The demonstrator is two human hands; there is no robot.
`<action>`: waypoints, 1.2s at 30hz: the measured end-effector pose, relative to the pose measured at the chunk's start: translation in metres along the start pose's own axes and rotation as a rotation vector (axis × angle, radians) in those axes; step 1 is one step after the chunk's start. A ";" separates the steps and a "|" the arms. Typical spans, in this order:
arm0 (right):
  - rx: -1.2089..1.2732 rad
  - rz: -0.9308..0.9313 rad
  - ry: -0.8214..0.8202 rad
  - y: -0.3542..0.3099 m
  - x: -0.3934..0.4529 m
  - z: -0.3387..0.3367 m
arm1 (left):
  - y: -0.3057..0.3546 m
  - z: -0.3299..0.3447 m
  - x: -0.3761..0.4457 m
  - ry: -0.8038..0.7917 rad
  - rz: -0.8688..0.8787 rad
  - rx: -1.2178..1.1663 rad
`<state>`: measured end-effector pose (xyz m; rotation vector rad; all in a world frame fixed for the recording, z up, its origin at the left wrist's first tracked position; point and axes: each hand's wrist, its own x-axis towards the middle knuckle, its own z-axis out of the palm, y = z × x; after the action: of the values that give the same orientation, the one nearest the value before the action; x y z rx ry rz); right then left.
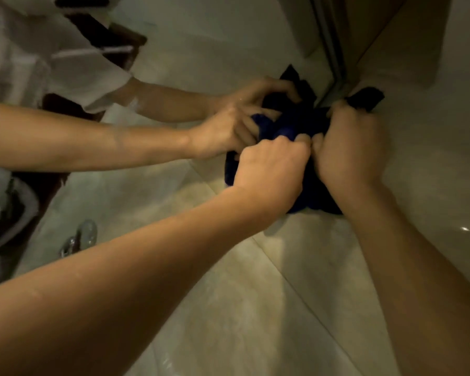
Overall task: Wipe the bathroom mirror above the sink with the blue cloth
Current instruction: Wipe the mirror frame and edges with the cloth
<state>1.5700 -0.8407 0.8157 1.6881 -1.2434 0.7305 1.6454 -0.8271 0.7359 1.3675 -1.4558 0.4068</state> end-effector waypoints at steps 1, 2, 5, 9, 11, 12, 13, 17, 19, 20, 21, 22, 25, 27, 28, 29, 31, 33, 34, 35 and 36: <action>-0.007 -0.003 -0.009 -0.004 -0.006 0.001 | -0.002 0.003 -0.006 -0.003 -0.007 -0.006; -0.015 -0.012 -0.031 -0.008 -0.012 0.003 | -0.005 0.007 -0.013 -0.011 -0.017 -0.011; -0.029 -0.027 -0.097 -0.017 -0.033 0.007 | -0.016 0.018 -0.035 -0.055 -0.049 -0.034; -0.040 0.001 -0.208 -0.031 -0.067 0.013 | -0.031 0.026 -0.070 -0.143 -0.058 -0.005; -0.037 -0.017 -0.287 -0.039 -0.086 0.018 | -0.037 0.028 -0.089 -0.221 -0.068 0.028; -0.029 -0.031 -0.326 -0.042 -0.094 0.021 | -0.040 0.029 -0.097 -0.259 -0.077 0.041; -0.021 -0.048 -0.373 -0.044 -0.101 0.022 | -0.043 0.028 -0.104 -0.290 -0.093 0.042; -0.006 -0.091 -0.447 -0.032 -0.103 0.010 | -0.046 0.015 -0.114 -0.291 -0.170 -0.028; -0.024 -0.087 -0.334 -0.021 -0.093 -0.001 | -0.037 0.005 -0.105 -0.191 -0.186 -0.073; -0.042 -0.082 -0.265 -0.015 -0.084 -0.007 | -0.031 0.001 -0.095 -0.139 -0.192 -0.103; -0.062 -0.079 -0.199 -0.009 -0.074 -0.012 | -0.023 -0.001 -0.082 -0.093 -0.194 -0.120; -0.079 -0.083 -0.145 -0.004 -0.061 -0.017 | -0.015 -0.002 -0.066 -0.063 -0.193 -0.118; -0.091 -0.110 -0.100 0.004 -0.027 -0.017 | 0.001 -0.004 -0.029 -0.012 -0.217 -0.124; -0.077 -0.096 -0.098 -0.001 -0.024 -0.005 | 0.002 0.004 -0.028 -0.021 -0.214 -0.103; -0.070 -0.076 -0.082 -0.004 -0.028 0.003 | 0.000 0.012 -0.033 -0.039 -0.186 -0.068; -0.066 -0.048 -0.066 -0.009 -0.034 0.010 | -0.003 0.019 -0.040 -0.054 -0.154 -0.038; -0.059 0.004 -0.047 -0.019 -0.043 0.021 | -0.013 0.028 -0.048 -0.039 -0.127 -0.020; -0.055 0.042 -0.029 -0.023 -0.046 0.024 | -0.016 0.030 -0.052 -0.028 -0.133 -0.033; -0.044 0.058 -0.026 -0.025 -0.047 0.024 | -0.017 0.030 -0.055 -0.027 -0.131 -0.050; -0.031 0.069 -0.035 -0.026 -0.049 0.025 | -0.017 0.031 -0.059 -0.031 -0.131 -0.064; -0.024 0.073 -0.047 -0.029 -0.055 0.027 | -0.020 0.033 -0.065 -0.036 -0.131 -0.076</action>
<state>1.5780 -0.8388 0.7487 1.6558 -1.3471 0.7204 1.6348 -0.8251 0.6611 1.4063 -1.3872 0.2416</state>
